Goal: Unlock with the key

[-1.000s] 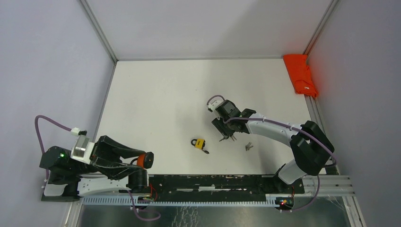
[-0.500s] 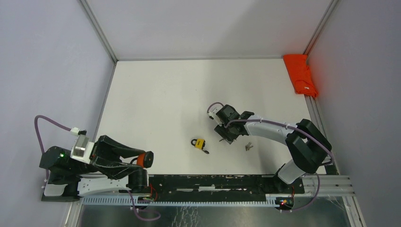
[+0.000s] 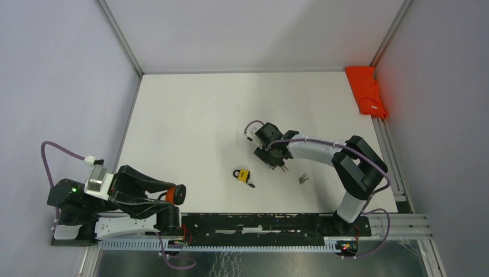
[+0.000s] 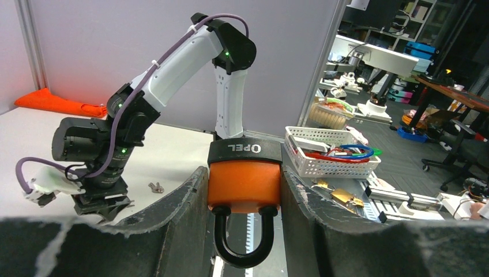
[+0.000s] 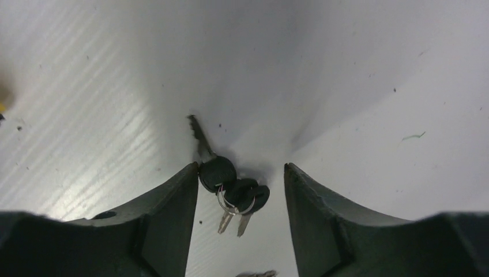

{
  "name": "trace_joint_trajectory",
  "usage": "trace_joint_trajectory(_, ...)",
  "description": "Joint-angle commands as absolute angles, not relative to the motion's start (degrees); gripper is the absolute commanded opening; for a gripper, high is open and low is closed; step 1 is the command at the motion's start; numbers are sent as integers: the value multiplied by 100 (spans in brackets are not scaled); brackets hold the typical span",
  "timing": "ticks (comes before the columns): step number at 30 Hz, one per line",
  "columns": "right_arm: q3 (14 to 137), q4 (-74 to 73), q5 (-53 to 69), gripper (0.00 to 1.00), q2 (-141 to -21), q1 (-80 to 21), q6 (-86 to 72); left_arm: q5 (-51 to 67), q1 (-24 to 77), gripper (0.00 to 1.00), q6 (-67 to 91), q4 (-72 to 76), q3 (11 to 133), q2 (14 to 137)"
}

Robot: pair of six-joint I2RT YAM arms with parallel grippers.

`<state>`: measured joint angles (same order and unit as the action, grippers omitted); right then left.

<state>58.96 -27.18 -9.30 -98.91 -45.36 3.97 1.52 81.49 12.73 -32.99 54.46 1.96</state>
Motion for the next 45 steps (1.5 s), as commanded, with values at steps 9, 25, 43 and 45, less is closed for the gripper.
trace_joint_trajectory(9,5681,-2511,-617,53,-9962,-4394,217,22,8184,2,1197,-3067,5520,88)
trace_joint_trajectory(25,4963,-2088,-39,8,-9887,-4249,27,18,8176,2,1205,-2979,5493,131)
trace_joint_trajectory(43,5256,-2225,-1150,24,-8893,-4199,-379,-164,8187,2,1186,-3111,5476,110)
trace_joint_trajectory(45,5279,-2228,-1248,41,-8861,-4081,-555,-159,8178,2,1177,-3111,5467,106)
